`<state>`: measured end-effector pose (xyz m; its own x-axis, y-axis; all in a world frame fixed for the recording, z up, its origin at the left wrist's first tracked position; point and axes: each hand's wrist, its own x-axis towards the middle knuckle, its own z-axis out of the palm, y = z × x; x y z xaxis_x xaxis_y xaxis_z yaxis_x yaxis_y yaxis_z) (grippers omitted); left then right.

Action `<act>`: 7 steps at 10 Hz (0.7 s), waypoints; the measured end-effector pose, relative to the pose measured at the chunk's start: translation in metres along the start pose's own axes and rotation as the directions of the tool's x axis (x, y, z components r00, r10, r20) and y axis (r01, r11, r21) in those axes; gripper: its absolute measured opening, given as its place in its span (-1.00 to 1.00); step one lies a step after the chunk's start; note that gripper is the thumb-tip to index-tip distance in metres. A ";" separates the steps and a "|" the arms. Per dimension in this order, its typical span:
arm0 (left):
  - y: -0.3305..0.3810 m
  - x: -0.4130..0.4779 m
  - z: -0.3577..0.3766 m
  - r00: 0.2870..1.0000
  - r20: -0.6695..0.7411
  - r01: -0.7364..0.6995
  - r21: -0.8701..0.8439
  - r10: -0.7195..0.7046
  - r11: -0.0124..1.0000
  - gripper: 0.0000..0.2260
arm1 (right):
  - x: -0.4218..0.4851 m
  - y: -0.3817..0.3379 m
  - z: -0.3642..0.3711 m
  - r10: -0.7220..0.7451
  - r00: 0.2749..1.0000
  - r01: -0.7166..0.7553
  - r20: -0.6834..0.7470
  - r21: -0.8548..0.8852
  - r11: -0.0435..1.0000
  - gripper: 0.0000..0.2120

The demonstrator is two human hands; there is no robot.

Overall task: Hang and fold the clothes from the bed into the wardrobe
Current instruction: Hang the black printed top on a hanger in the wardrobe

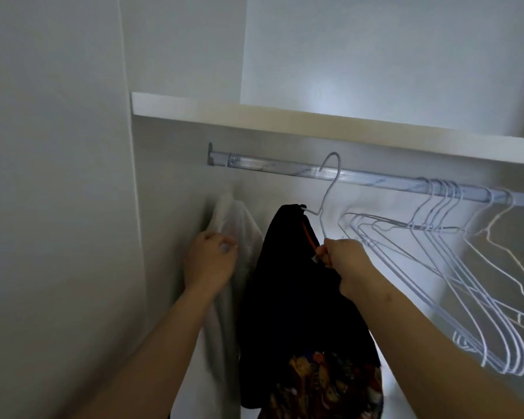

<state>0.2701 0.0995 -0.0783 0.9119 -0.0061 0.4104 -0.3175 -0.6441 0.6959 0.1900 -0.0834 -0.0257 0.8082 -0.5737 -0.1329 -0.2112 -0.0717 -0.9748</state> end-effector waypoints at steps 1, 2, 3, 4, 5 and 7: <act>-0.011 0.013 0.007 0.996 0.031 0.082 -0.151 -0.078 0.985 -0.82 | 0.025 -0.016 0.026 -0.016 1.000 0.016 0.019 0.004 1.000 -0.72; -0.021 0.018 0.015 0.993 0.081 0.101 -0.195 -0.086 0.976 -0.81 | 0.042 -0.029 0.052 -0.026 0.999 0.024 0.043 0.037 0.999 -0.73; -0.029 0.019 0.022 0.993 0.073 0.102 -0.213 -0.088 0.972 -0.79 | 0.057 -0.033 0.075 -0.022 0.996 0.019 0.089 0.038 0.999 -0.74; -0.035 0.019 0.025 0.992 0.059 0.128 -0.270 -0.116 0.954 -0.73 | 0.066 -0.025 0.094 -0.016 0.990 0.021 0.139 -0.031 0.999 -0.74; -0.040 0.018 0.025 0.978 0.083 0.208 -0.366 -0.191 0.907 -0.74 | 0.074 -0.010 0.113 0.025 0.983 -0.022 0.179 -0.021 1.000 -0.72; -0.046 0.013 0.025 0.971 0.072 0.238 -0.398 -0.229 0.886 -0.70 | 0.074 -0.003 0.122 0.006 0.980 -0.010 0.197 0.021 1.000 -0.75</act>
<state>0.3034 0.1102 -0.1194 0.9767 0.0863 0.1967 -0.1675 -0.2675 0.9489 0.3177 -0.0257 -0.0544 0.8994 -0.4022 -0.1710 -0.2076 -0.0490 -0.9770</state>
